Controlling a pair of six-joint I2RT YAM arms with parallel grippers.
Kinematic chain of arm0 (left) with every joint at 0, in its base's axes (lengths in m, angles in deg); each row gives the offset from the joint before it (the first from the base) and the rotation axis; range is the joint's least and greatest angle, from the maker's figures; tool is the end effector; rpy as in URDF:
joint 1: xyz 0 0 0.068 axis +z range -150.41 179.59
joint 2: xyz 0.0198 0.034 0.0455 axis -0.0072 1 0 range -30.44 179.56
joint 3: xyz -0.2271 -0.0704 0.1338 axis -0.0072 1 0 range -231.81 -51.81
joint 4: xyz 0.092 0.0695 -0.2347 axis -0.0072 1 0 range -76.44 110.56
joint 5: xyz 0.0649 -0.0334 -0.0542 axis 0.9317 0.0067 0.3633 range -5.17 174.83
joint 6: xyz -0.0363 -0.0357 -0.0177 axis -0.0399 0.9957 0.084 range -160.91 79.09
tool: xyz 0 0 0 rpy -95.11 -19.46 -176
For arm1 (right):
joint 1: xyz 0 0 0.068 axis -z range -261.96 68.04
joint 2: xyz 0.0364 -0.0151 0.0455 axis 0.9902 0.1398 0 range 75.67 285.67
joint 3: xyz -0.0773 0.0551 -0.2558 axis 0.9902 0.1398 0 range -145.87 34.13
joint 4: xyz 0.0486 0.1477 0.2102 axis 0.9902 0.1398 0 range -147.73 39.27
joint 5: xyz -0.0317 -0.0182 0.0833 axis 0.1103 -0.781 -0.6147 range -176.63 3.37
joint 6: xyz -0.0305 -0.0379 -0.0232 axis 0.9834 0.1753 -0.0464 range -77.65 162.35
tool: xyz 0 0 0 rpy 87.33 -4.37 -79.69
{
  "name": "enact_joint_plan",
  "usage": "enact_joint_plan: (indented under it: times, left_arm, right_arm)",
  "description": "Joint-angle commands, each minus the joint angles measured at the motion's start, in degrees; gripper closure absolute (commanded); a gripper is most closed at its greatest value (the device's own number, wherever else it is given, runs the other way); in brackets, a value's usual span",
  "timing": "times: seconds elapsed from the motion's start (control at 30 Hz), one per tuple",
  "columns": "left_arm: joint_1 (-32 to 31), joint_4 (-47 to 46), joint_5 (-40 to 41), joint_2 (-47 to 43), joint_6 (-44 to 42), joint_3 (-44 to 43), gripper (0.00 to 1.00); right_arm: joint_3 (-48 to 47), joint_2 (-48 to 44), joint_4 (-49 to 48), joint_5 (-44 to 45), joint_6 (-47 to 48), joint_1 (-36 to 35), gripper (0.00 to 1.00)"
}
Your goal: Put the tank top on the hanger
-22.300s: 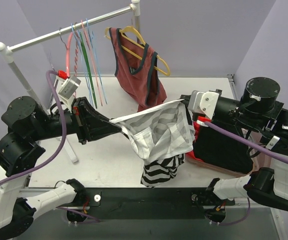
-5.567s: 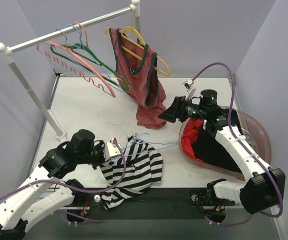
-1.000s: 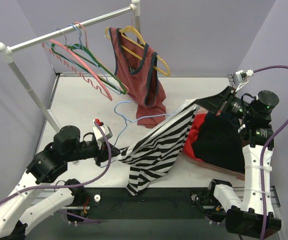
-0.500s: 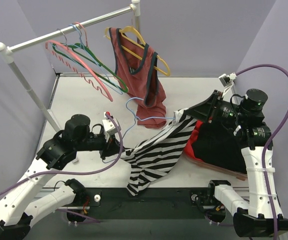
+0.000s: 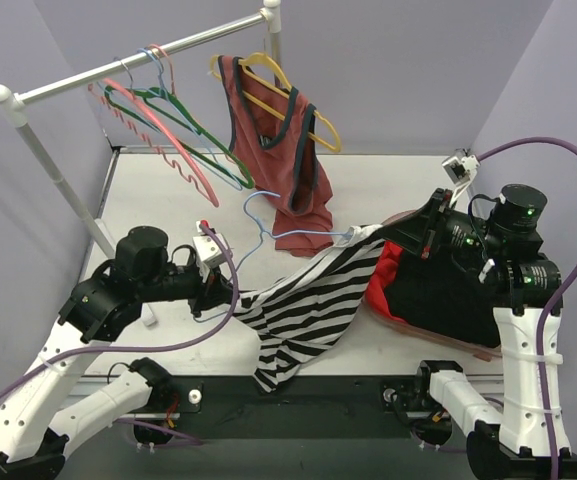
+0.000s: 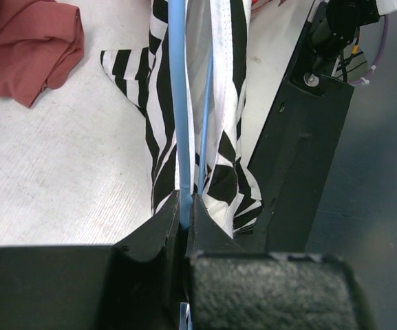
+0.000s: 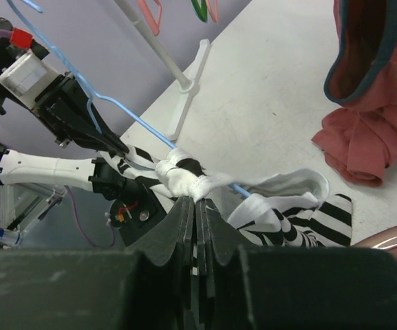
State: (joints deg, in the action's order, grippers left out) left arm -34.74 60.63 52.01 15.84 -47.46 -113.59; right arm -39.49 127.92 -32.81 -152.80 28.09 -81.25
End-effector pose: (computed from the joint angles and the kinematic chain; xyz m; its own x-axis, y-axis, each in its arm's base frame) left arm 0.1099 -0.0983 0.3733 -0.3321 0.3429 -0.8787 0.8990 0.3971 -0.1848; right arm 0.1533 0.0306 0.4619 -0.2837 0.1032 -0.9534 -0.8647 0.4023 0.3008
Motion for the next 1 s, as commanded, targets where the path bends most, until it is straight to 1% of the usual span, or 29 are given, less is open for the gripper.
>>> enact_joint_plan:
  times: [0.0,0.1,0.27,0.33,0.43,0.53,0.57,0.67,0.77,0.8,0.87,0.9,0.97]
  left_arm:
    - [0.49,1.97,2.14,-1.90,-1.19,-4.14,1.00]
    - [0.49,2.24,2.32,-2.69,-1.10,-4.40,1.00]
    - [0.49,3.64,2.32,-2.07,-1.89,-6.25,1.00]
    - [0.49,3.82,1.97,-1.99,-2.24,-6.25,1.00]
    - [0.49,2.86,1.27,-1.46,-2.16,-5.46,1.00]
    - [0.49,0.22,0.48,-1.11,-0.75,-4.50,1.00]
    - [0.49,-0.48,0.21,-0.85,0.03,-4.32,1.00]
    - [0.49,-2.94,-1.19,0.38,1.44,-4.66,1.00]
    - [0.49,-3.83,-2.86,1.88,2.24,-5.37,1.00]
    - [0.49,-4.09,-3.21,2.14,2.24,-5.46,1.00]
    - [0.40,-4.09,-4.36,2.85,2.15,-5.63,1.00]
    - [0.49,-3.83,-4.97,2.94,2.06,-5.55,1.00]
    - [0.40,-3.30,-6.20,3.46,1.54,-5.55,1.00]
  right_arm:
    - [-3.01,-1.53,2.32,2.62,3.45,0.69,1.00]
    - [-4.59,-1.36,2.41,2.89,3.10,2.80,1.00]
    - [-8.99,-0.13,2.76,4.82,2.49,8.95,1.00]
    - [-9.87,0.75,2.76,4.21,1.79,9.13,1.00]
    - [-8.38,0.66,2.14,2.19,-0.59,8.43,1.00]
    - [-5.83,-0.57,2.14,2.19,-0.85,4.93,1.00]
    - [-5.31,-0.92,2.32,2.45,-0.94,2.22,1.00]
    - [-4.25,-1.10,3.11,1.05,-0.33,0.44,1.00]
    - [-5.21,-0.31,6.09,1.04,2.82,-1.05,0.99]
    - [-5.39,-0.13,6.71,1.04,3.36,-2.28,0.93]
    - [-6.18,0.31,6.89,1.48,4.41,-2.38,0.83]
    - [-6.70,0.40,6.98,1.75,4.85,-2.38,0.74]
    - [-8.63,1.10,7.06,2.62,5.91,-2.21,0.64]
